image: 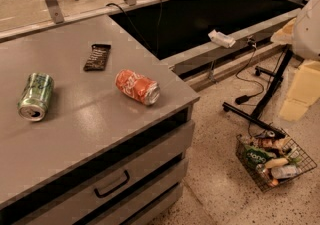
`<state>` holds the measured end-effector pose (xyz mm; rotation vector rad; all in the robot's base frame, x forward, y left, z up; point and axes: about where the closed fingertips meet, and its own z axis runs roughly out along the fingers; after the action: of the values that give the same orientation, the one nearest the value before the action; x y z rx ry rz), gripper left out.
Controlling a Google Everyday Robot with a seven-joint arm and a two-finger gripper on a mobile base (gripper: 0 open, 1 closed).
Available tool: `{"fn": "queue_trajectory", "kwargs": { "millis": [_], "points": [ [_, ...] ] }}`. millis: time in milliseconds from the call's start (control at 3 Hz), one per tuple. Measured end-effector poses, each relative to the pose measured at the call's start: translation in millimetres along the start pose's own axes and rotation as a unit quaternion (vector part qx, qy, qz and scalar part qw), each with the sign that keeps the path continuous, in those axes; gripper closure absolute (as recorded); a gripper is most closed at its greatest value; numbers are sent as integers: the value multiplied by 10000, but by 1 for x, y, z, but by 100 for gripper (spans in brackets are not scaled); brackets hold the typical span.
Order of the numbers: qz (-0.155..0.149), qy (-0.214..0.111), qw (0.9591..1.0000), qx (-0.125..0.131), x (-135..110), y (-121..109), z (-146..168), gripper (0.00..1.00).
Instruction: Pick rxbar chocolate
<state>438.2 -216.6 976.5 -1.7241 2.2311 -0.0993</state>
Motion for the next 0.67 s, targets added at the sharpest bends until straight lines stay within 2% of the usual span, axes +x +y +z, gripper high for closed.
{"fn": "queue_trajectory", "kwargs": {
  "millis": [333,667],
  "points": [
    [-4,-8,10000,11,0,-1,0,0],
    [-369,-224,9990,125,-14,-23,4,0]
  ]
}}
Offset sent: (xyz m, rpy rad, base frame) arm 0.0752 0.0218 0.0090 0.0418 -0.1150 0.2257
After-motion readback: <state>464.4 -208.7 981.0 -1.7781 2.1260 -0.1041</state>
